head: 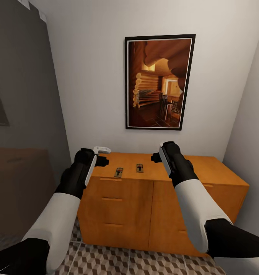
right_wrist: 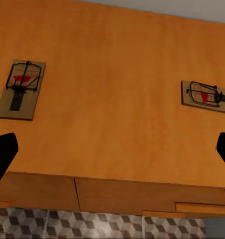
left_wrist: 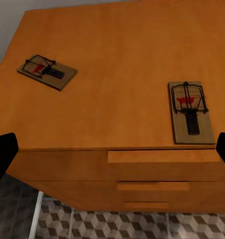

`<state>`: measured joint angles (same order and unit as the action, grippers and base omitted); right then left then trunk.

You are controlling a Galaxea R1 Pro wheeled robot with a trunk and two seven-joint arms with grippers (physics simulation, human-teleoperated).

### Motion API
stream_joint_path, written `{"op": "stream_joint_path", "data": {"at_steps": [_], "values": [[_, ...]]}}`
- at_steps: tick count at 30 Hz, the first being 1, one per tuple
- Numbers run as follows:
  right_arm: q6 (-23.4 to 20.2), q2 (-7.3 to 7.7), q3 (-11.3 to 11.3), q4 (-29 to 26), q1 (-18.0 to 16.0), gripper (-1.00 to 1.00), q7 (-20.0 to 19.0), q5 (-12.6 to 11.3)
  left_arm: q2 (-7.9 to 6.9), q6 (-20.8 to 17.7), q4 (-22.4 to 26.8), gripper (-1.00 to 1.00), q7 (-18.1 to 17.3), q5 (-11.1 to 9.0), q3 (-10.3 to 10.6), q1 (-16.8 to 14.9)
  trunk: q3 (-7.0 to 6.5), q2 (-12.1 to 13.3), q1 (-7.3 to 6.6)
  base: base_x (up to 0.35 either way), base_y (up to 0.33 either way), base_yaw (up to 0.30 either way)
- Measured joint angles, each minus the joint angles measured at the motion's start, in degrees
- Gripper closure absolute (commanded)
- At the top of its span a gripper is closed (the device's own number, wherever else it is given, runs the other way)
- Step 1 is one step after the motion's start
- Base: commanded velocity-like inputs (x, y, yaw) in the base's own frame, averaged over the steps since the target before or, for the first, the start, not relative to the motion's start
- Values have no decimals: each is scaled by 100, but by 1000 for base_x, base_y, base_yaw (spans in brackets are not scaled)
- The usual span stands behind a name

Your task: Take the four mousetraps from the cabinet in the bathroom and place them on the bathroom floor. Make sure all four end up on the same floor surface, and ensure that at least two of them are either under or directly next to the same bathroom sink.

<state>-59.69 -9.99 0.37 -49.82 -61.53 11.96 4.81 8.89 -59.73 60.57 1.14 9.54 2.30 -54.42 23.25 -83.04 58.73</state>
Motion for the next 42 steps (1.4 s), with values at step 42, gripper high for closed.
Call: {"op": "stream_joint_path", "data": {"at_steps": [42], "values": [[-4, 0, 3, 82, -12, -100, 16, -311, 42, 20, 573, -100, 23, -17, -8, -3, 0, 0, 0, 56, 61, 0]]}}
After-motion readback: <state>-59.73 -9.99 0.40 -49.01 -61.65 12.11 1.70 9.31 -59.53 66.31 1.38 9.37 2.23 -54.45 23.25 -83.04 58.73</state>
